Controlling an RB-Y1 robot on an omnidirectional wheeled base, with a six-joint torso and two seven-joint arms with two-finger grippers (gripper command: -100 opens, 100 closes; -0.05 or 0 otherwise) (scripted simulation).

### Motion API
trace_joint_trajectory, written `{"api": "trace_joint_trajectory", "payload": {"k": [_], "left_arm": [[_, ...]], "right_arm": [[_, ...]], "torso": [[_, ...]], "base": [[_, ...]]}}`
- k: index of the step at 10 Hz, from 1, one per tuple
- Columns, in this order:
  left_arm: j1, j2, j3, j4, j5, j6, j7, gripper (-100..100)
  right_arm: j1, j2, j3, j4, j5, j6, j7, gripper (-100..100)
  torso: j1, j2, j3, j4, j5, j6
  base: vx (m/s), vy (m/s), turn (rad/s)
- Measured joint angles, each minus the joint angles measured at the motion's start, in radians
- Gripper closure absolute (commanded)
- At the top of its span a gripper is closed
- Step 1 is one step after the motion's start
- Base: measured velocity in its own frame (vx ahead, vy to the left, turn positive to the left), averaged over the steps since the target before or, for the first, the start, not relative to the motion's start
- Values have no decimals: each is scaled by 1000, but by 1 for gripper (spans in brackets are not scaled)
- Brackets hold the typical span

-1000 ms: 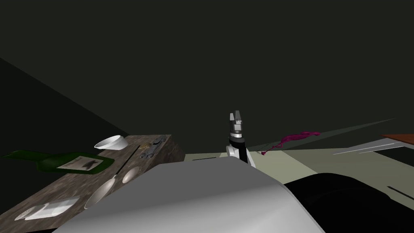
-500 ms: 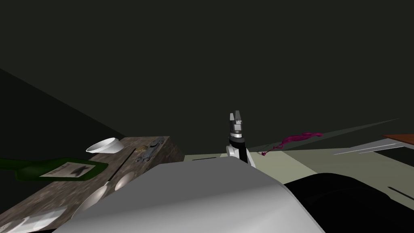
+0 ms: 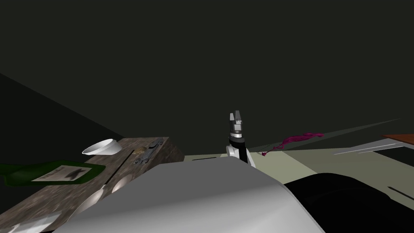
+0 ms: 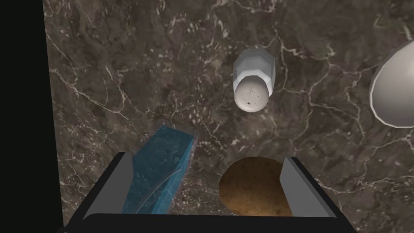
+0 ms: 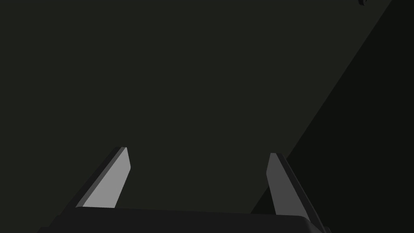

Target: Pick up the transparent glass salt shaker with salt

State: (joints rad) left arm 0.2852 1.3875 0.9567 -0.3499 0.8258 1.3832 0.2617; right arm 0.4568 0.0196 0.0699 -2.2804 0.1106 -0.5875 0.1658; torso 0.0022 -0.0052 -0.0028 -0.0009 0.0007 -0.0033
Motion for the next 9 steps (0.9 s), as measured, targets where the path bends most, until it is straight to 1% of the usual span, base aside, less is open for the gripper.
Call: {"api": "trace_joint_trajectory", "payload": {"k": [1,2,3,4,5,6,7,8,9], "left_arm": [[4,1,4,-11,2,2,0,-100],[6,-23,5,-26,6,6,3,-100],[-22,-35,-8,-4,8,8,1,-100],[-22,-54,-7,-8,13,15,2,-100],[0,-92,5,-55,23,31,20,-100],[-1,-103,5,-69,24,42,33,-100],[-21,-93,-5,-44,21,37,26,-100],[-31,-86,-11,-24,19,31,17,-100],[-32,-85,-11,-22,19,29,15,0]], "right_arm": [[0,0,0,0,0,0,0,0],[0,0,0,0,0,0,0,0],[0,0,0,0,0,0,0,0],[0,0,0,0,0,0,0,0],[0,0,0,0,0,0,0,0],[0,0,0,0,0,0,0,0],[0,0,0,0,0,0,0,0],[0,0,0,0,0,0,0,0],[0,0,0,0,0,0,0,0]], "torso": [[0,0,0,0,0,0],[1,-1,0,0,1,0],[2,-3,-2,-1,1,0],[2,-3,-2,-1,1,0],[3,-3,-2,-1,1,0],[2,-2,-1,-1,1,0],[1,-1,-1,0,0,0],[0,0,0,0,0,0],[0,0,0,0,0,0]], "base": [[21,11,-17],[58,30,-23],[63,34,-20],[52,38,-14],[31,29,-2],[10,11,0],[0,0,0],[0,0,0],[0,0,0]]}}
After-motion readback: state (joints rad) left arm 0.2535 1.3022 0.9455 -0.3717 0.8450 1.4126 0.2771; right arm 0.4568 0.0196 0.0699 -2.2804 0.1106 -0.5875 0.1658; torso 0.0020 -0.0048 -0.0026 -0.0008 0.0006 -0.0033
